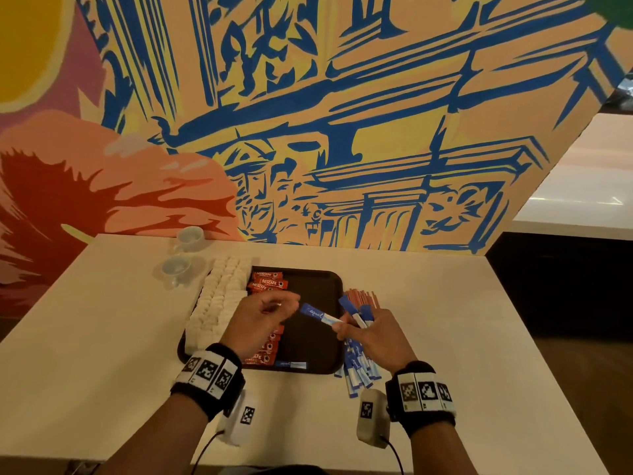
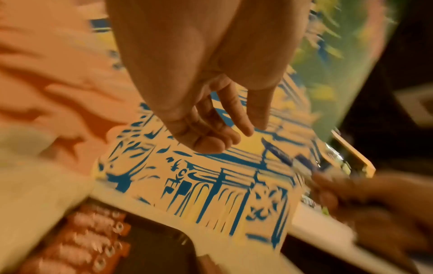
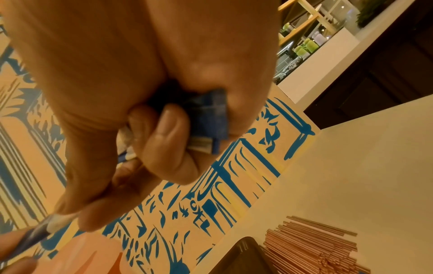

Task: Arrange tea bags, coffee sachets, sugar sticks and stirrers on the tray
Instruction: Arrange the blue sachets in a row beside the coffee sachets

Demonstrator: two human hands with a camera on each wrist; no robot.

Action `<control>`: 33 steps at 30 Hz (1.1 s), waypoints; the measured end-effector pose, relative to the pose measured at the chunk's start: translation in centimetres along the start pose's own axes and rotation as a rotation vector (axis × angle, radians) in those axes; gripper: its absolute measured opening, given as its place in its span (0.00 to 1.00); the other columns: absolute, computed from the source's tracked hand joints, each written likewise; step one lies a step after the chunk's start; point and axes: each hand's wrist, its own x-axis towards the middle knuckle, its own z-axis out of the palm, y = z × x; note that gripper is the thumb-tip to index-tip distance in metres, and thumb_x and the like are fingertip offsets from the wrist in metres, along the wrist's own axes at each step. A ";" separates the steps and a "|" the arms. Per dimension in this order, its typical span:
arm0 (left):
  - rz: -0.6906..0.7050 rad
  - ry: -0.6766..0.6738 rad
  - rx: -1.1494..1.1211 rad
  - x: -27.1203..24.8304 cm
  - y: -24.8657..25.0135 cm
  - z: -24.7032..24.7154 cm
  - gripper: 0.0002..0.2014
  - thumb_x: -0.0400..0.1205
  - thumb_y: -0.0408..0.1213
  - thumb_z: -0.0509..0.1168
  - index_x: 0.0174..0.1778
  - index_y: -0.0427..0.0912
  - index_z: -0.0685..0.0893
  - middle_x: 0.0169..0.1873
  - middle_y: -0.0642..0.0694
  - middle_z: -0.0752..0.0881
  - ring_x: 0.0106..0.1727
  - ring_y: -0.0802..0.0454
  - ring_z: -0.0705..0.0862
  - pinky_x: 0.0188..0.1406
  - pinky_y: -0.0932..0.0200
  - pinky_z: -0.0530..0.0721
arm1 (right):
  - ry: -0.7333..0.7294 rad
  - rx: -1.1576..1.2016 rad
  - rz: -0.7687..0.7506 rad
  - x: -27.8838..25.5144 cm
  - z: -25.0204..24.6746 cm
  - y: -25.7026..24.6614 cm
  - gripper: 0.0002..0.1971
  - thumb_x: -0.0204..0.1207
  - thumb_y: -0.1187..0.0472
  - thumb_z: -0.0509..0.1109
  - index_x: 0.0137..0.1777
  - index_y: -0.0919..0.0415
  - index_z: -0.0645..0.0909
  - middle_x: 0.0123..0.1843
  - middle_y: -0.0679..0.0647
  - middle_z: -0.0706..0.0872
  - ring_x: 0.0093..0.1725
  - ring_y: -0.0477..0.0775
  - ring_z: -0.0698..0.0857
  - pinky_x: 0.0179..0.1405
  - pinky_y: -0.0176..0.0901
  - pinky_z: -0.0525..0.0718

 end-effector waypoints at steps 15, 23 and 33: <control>0.301 -0.268 0.809 3.7 -3.7 0.6 0.16 0.85 0.49 0.67 0.69 0.56 0.84 0.62 0.58 0.83 0.64 0.60 0.77 0.60 0.67 0.67 | 0.023 -0.140 0.174 3.5 1.5 3.1 0.12 0.82 0.47 0.73 0.40 0.51 0.87 0.31 0.49 0.89 0.28 0.38 0.83 0.37 0.38 0.77; -0.072 -0.448 0.932 5.0 -10.1 3.0 0.13 0.84 0.47 0.67 0.64 0.52 0.86 0.61 0.50 0.85 0.61 0.50 0.82 0.63 0.53 0.81 | 0.016 -0.095 0.350 4.0 2.0 5.3 0.16 0.88 0.53 0.66 0.38 0.59 0.76 0.26 0.48 0.76 0.20 0.40 0.73 0.29 0.41 0.73; -0.098 -0.477 1.117 5.6 -13.7 5.6 0.13 0.85 0.39 0.66 0.64 0.50 0.88 0.64 0.44 0.83 0.64 0.43 0.82 0.62 0.52 0.81 | -0.032 -0.156 0.315 3.1 1.3 5.4 0.19 0.89 0.55 0.63 0.36 0.60 0.74 0.26 0.52 0.73 0.20 0.40 0.71 0.26 0.35 0.71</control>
